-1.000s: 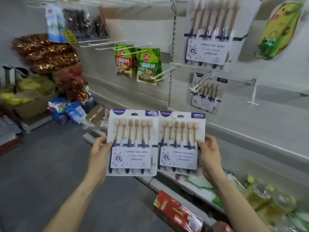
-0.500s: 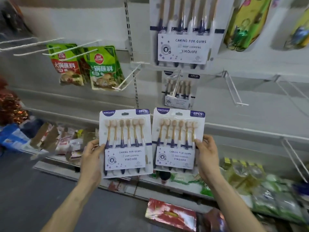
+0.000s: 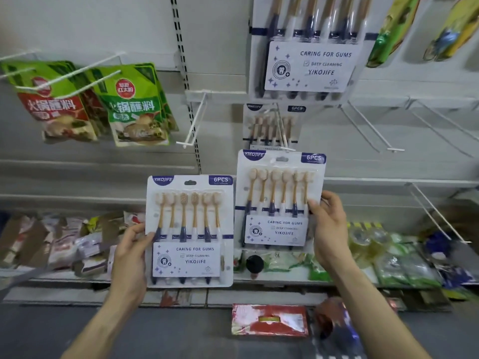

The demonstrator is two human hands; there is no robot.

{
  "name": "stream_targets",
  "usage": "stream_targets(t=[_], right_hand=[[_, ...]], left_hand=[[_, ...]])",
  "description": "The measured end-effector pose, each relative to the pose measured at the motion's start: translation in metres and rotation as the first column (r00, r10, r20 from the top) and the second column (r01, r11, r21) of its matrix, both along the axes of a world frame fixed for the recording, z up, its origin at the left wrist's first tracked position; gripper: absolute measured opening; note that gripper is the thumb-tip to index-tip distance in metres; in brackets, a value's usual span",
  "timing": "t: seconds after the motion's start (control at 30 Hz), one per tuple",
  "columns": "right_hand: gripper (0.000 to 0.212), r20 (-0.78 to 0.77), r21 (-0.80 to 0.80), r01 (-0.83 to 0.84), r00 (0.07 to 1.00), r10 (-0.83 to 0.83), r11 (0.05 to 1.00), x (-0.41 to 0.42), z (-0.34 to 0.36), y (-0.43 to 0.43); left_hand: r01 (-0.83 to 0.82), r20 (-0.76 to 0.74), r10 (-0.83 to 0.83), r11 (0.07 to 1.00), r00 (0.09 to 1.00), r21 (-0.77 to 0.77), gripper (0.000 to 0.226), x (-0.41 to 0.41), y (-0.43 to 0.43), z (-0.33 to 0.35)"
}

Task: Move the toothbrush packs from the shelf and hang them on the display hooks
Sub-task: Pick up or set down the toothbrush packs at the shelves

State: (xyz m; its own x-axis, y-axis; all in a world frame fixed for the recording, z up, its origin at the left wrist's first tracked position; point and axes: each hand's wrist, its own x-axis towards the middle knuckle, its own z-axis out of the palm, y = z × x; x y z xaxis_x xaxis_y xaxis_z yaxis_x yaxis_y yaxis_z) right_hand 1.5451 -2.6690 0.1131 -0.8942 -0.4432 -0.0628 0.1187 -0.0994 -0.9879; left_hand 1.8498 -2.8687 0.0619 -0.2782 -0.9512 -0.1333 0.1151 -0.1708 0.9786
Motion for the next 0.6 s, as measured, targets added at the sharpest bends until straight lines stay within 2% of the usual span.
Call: stream_targets(t=[0.33,0.6], right_hand=[[0.017,-0.037,-0.022,-0.023,0.999,0.022,0.999,-0.015,-0.005,-0.007],[0.015,-0.051,-0.046,-0.04,0.998,0.037,0.998,-0.03,-0.005,-0.011]], left_hand=[[-0.013,-0.035,0.014,0.999,0.999,0.034,0.025,-0.018,0.01,-0.007],[-0.017,-0.084,0.02,0.999,0.996,0.038,0.02,-0.025,0.019,-0.004]])
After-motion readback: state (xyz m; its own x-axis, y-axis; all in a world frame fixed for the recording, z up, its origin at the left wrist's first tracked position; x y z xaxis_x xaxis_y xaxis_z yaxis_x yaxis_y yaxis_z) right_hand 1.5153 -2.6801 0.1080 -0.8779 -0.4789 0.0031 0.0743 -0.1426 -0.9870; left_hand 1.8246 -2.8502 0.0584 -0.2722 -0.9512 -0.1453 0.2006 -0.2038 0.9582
